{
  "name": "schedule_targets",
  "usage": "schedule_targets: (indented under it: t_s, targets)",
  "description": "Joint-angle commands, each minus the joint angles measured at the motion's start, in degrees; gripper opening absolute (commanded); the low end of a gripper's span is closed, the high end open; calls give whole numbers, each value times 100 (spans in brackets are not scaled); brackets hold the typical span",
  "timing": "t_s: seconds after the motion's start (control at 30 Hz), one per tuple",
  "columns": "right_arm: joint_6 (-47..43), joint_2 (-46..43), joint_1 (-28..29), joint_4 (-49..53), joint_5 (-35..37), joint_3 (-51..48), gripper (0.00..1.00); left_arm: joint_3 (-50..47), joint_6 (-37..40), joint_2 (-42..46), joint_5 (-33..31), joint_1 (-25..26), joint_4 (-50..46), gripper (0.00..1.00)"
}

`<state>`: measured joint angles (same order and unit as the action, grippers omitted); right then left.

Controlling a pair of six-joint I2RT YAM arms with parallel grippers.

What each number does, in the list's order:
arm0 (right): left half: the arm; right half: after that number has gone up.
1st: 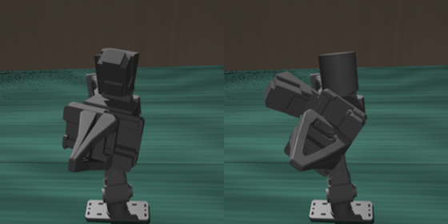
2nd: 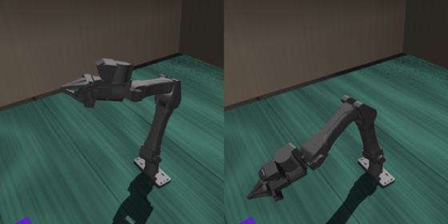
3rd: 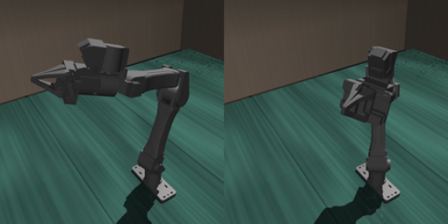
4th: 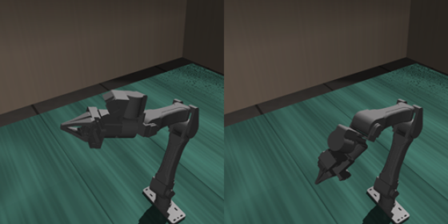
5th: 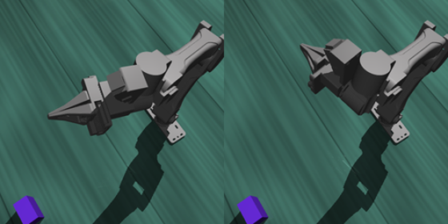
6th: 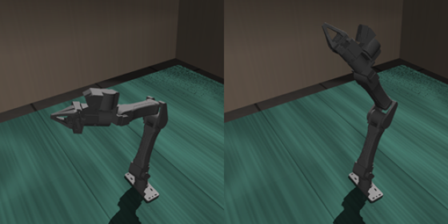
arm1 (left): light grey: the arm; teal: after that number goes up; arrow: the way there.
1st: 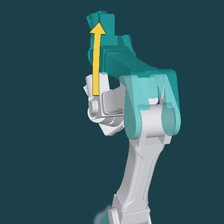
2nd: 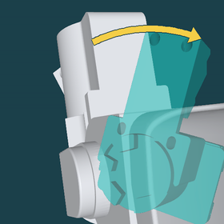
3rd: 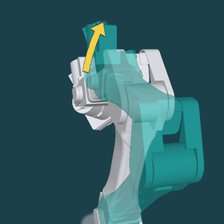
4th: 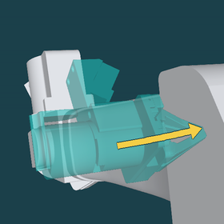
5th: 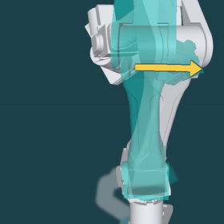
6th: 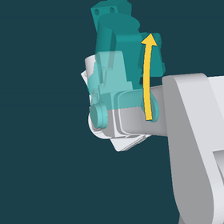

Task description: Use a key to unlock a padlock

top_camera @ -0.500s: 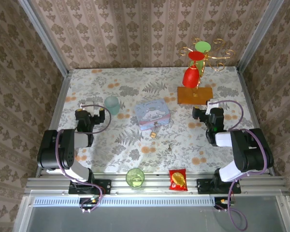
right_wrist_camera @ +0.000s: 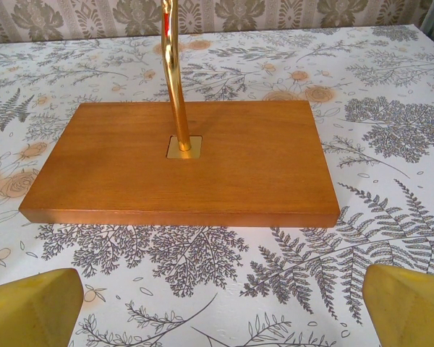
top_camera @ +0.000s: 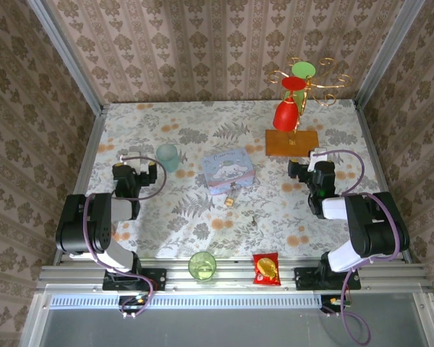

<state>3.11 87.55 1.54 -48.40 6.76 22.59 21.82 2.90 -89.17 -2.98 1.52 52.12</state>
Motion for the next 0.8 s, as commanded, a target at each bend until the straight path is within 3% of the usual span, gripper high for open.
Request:
schedule_targets:
  t_s: [0.0,0.5,0.6,0.7,0.77]
  targets:
    - [-108,4,-2,-29,-96,85,100,43,108,-4,0,23,81,100]
    - [-83,0,-40,-33,-184,71,100,38,71,20,178,-64,85,100]
    - [-99,-143,-48,77,-253,66,100,-38,120,436,106,-7,-120,100]
    - [-106,-704,-26,746,-263,156,100,85,207,1151,-211,157,-916,100]
    - [133,-1260,-31,1784,-323,432,100,195,146,1692,-461,318,-1541,100]
